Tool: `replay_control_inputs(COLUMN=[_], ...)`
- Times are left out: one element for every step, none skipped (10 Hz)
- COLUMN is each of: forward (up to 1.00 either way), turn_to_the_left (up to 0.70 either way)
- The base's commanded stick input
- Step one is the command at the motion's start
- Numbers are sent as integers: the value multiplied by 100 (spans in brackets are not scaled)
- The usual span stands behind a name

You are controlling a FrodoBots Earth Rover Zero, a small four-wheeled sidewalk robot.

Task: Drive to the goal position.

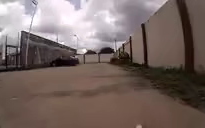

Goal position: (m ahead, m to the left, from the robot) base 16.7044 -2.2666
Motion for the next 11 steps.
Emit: replay_control_inputs(forward=[50, 50, 50, 50, 50, 50, 50, 50, 50, 50, 50], turn_to_the_left=[-1, -1, -1, -1, -1, -1, -1, -1, -1, -1, -1])
